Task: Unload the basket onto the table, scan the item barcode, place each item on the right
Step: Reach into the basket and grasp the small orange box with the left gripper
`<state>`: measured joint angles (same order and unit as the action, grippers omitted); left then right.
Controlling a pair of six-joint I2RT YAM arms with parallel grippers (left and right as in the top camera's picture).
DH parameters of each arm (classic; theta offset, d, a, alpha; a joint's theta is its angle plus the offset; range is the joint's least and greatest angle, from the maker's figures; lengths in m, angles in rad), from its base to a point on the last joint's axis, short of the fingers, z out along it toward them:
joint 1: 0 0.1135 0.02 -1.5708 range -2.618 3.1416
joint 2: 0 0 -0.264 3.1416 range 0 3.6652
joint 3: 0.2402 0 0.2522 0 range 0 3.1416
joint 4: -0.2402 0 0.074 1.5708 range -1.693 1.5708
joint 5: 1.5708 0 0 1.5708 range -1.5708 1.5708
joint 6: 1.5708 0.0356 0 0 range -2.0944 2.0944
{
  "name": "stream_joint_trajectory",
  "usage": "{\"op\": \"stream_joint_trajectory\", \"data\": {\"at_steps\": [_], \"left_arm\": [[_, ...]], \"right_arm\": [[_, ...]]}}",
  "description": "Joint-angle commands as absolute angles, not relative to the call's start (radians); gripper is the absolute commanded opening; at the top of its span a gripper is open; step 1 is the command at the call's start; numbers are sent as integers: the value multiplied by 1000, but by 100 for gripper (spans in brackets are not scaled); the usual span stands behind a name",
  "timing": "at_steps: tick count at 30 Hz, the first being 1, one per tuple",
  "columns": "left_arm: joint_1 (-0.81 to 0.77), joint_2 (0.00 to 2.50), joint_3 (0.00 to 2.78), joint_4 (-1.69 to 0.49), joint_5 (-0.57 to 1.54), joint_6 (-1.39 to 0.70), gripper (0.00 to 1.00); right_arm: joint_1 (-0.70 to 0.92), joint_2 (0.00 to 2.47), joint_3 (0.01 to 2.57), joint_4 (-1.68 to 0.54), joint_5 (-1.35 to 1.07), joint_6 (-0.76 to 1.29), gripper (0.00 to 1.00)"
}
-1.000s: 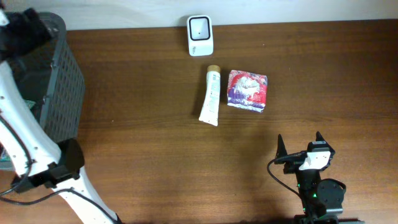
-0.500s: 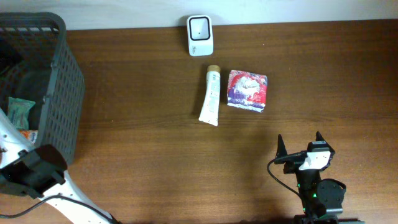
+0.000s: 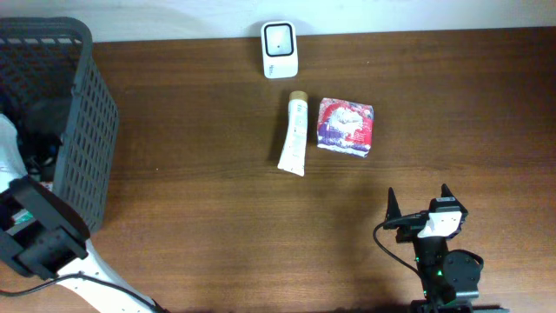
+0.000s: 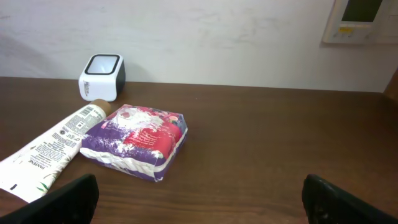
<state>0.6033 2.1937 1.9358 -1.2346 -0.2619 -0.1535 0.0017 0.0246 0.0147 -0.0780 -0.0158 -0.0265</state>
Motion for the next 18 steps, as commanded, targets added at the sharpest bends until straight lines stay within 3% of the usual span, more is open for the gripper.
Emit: {"op": "stream_joint_trajectory", "data": {"at_steps": [1, 5, 14, 16, 18], "left_arm": [[613, 2182, 1861, -1198, -370, -243, 93], [621, 2182, 1839, -1181, -369, -449, 90], [621, 2190, 1833, -1089, -358, -459, 86], [621, 2197, 1833, -1062, -358, -459, 84], [621, 2202, 1833, -1053, -359, -459, 72]], "right_arm": [[8, 22, 6, -80, -3, -26, 99], [8, 22, 6, -80, -3, -26, 99], [8, 22, 6, -80, -3, -26, 99], [8, 22, 6, -80, -3, -26, 99], [8, 22, 6, -80, -3, -26, 99]]}}
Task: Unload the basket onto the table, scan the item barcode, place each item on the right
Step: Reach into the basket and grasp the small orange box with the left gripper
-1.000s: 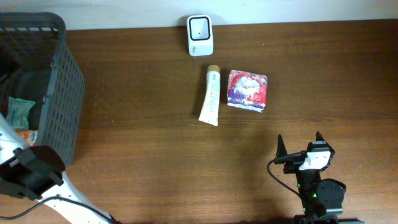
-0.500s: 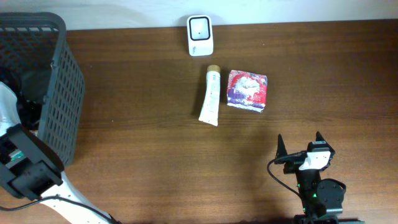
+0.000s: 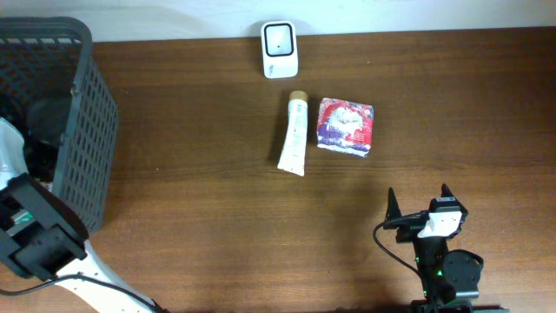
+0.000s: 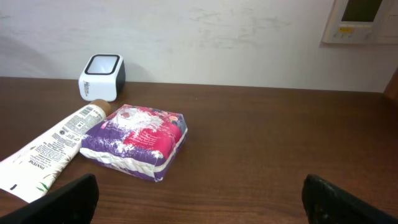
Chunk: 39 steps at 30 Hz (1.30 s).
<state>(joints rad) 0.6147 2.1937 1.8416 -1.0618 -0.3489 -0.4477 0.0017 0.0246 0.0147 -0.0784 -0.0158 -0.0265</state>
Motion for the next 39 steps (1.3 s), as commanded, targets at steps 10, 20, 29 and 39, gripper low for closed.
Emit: {"op": "stream_joint_trajectory", "data": {"at_steps": [10, 20, 29, 39], "left_arm": [[625, 2304, 1833, -1074, -360, -459, 56], [624, 2180, 1905, -1131, -318, -403, 0], [618, 1882, 2018, -1030, 503, -403, 0], [419, 1742, 2018, -862, 960, -403, 0]], "right_arm": [[8, 22, 6, -80, -3, -26, 99], [8, 22, 6, -80, -3, -26, 99], [8, 22, 6, -80, -3, -26, 99], [8, 22, 6, -80, -3, -26, 99]]}}
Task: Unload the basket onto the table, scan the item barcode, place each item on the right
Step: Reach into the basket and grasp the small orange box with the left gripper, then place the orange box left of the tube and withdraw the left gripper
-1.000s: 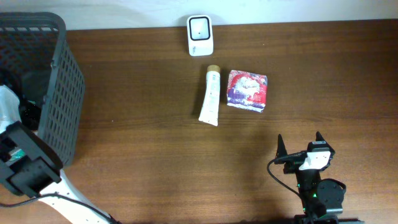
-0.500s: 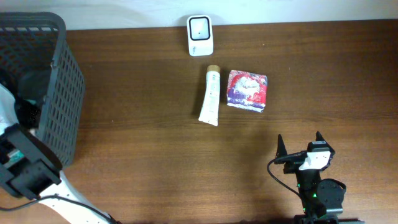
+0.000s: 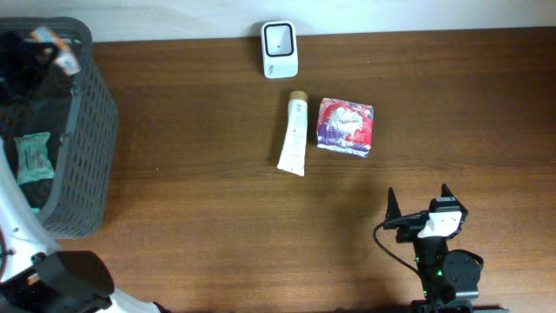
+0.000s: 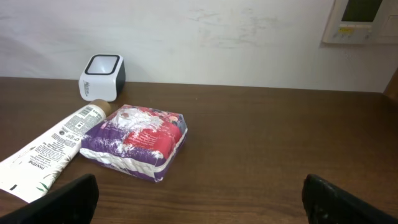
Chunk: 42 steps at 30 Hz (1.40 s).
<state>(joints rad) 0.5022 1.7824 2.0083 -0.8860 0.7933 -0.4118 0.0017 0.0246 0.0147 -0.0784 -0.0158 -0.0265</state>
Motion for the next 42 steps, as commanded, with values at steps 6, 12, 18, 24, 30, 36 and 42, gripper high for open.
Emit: {"op": "stream_joint_trajectory", "data": {"at_steps": [6, 12, 18, 24, 30, 36, 42], "left_arm": [[94, 1742, 2012, -918, 662, -172, 0], [-218, 1813, 1960, -967, -33, -168, 0], [-352, 2040, 1947, -946, -68, -168, 0], [-422, 2307, 1947, -917, -68, -169, 8], [-489, 2349, 1946, -912, -22, -169, 5], [-572, 2348, 1947, -922, -22, -170, 11], [-594, 2347, 2028, -976, -105, -169, 12]], "right_arm": [[8, 22, 6, -80, -3, -26, 99], [8, 22, 6, -80, -3, -26, 99], [8, 22, 6, -80, -3, -26, 99], [8, 22, 6, -80, -3, -26, 99], [8, 22, 6, -80, -3, -26, 99], [8, 22, 6, -80, -3, -26, 99], [8, 22, 6, -80, -3, -26, 99]]}}
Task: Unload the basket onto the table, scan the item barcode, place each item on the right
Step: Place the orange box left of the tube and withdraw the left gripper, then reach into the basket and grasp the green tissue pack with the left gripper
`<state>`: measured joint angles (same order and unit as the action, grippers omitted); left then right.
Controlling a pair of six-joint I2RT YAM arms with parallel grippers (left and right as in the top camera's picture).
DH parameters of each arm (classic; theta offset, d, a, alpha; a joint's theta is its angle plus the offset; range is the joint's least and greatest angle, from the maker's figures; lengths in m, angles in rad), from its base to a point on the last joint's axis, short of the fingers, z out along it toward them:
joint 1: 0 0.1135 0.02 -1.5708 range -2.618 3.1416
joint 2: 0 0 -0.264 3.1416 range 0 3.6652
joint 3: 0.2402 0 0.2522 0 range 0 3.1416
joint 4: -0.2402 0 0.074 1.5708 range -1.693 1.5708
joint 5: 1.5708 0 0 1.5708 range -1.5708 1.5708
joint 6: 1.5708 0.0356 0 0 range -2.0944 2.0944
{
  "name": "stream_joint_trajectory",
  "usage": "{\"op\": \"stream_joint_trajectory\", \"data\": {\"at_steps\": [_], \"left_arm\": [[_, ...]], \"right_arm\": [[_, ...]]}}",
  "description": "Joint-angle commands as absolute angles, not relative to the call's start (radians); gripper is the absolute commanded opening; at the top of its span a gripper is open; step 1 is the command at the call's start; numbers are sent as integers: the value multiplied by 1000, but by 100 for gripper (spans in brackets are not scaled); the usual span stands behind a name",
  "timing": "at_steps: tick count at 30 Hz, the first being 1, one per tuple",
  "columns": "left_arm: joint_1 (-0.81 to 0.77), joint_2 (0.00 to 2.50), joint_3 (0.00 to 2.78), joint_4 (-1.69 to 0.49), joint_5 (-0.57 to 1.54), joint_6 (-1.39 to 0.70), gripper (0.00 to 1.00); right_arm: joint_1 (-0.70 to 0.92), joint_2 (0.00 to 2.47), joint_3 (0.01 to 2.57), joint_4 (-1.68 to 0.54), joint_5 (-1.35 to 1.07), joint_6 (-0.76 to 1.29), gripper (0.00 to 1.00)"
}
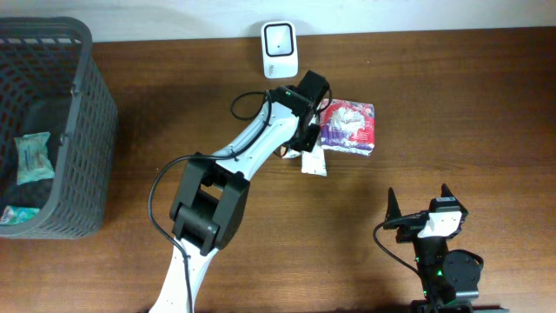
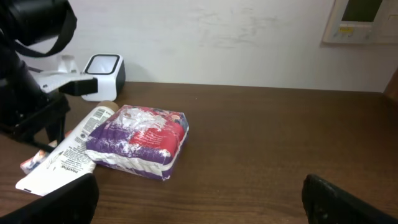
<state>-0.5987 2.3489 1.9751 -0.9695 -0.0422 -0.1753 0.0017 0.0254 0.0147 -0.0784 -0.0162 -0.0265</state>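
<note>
The white scanner (image 1: 279, 37) (image 2: 102, 68) stands at the table's far edge. In front of it lie a white tube (image 1: 314, 163) (image 2: 68, 155) and a purple-and-red pack (image 1: 347, 126) (image 2: 140, 140), touching each other. My left gripper (image 1: 302, 139) (image 2: 40, 146) is low over the tube's left side, and the arm hides the tube's cap from overhead. A small orange-and-white packet (image 2: 32, 163) shows at its tip, and the jaws appear shut on it. My right gripper (image 1: 419, 204) (image 2: 208, 208) rests open near the front edge with nothing between its fingers.
A dark mesh basket (image 1: 82, 130) stands at the left edge with a green packet (image 1: 33, 155) and other items inside. The left arm stretches from the front left across the table's middle. A wall panel (image 2: 360, 18) hangs behind the table.
The left gripper has moved from the basket's far rim to the tube beside the pack. The tube's near end has shifted right, against the pack. The right arm has not moved.
The left arm was down inside the basket at the first two moments. Then its gripper was at the basket's far rim with something orange and white in it. Now it is at the tube in front of the scanner, and the tube lies shifted.
</note>
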Motion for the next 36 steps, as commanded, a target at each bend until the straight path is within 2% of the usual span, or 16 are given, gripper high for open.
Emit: {"op": "stream_joint_trajectory", "data": {"at_steps": [1, 5, 6, 8, 10, 14, 15, 17, 18, 19, 23, 28, 32, 34, 36], "left_arm": [[-590, 2347, 2035, -984, -132, -169, 14], [-588, 2347, 2070, -1027, -147, -169, 35], [-588, 2347, 2071, -1027, -148, -169, 48], [-588, 2346, 2084, -1041, -155, -169, 52], [-586, 2344, 2138, -1092, -171, -169, 49], [-553, 2341, 2436, -1298, -268, -169, 54], [-537, 2340, 2524, -1349, -270, -169, 59], [-479, 2338, 2753, -1453, -270, -169, 79], [-450, 2337, 2834, -1486, -270, -169, 82], [-423, 2334, 2894, -1512, -270, -169, 94], [-245, 2328, 3140, -1689, -267, -170, 97], [-2, 2259, 3133, -1688, -77, -170, 97], [201, 2238, 3133, -1688, -95, -187, 100], [292, 2239, 3119, -1688, -147, -321, 99], [368, 2239, 3094, -1688, -168, -355, 99]], "right_arm": [[8, 22, 6, -80, -3, -26, 99], [8, 22, 6, -80, -3, -26, 99], [8, 22, 6, -80, -3, -26, 99], [8, 22, 6, -80, -3, -26, 99], [8, 22, 6, -80, -3, -26, 99], [8, 22, 6, -80, -3, -26, 99], [8, 22, 6, -80, -3, -26, 99], [8, 22, 6, -80, -3, -26, 99], [8, 22, 6, -80, -3, -26, 99], [8, 22, 6, -80, -3, -26, 99], [8, 22, 6, -80, -3, -26, 99], [8, 22, 6, -80, -3, -26, 99], [8, 22, 6, -80, -3, -26, 98], [8, 22, 6, -80, -3, -26, 99], [8, 22, 6, -80, -3, -26, 99]]}}
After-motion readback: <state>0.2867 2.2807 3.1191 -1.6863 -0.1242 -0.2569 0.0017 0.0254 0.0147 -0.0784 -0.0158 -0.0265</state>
